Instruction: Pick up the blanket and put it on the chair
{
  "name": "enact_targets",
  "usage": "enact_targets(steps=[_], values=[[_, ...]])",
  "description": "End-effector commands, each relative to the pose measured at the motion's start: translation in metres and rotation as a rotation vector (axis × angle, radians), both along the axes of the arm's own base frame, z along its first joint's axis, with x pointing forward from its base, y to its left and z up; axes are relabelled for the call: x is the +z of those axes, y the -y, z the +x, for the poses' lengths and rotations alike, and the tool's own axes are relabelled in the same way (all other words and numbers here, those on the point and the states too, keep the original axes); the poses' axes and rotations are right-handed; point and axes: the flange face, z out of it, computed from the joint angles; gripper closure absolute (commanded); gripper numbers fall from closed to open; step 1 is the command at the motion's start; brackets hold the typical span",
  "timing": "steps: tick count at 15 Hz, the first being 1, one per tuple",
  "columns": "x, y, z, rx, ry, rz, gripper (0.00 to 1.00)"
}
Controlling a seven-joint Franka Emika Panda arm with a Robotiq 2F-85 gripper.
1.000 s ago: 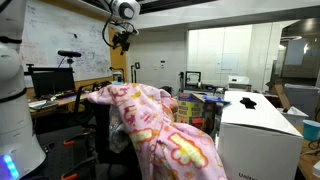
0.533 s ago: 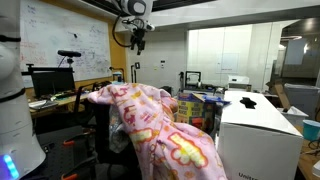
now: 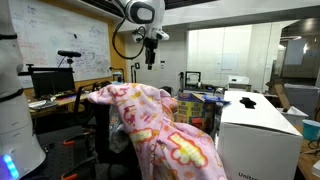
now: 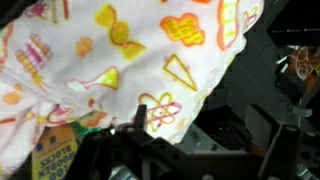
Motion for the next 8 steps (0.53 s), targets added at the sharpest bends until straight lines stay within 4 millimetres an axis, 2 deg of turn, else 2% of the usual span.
enact_targets(steps=[1,6,8], values=[[-0.046,0.047,-0.041,-0.19,-0.048,-0.036,0.0],[-0.138,0.109,-0.094,-0.447,-0.159,-0.073,0.0],[-0.165,0.126,-0.112,-0.553,-0.201,-0.083,0.0]])
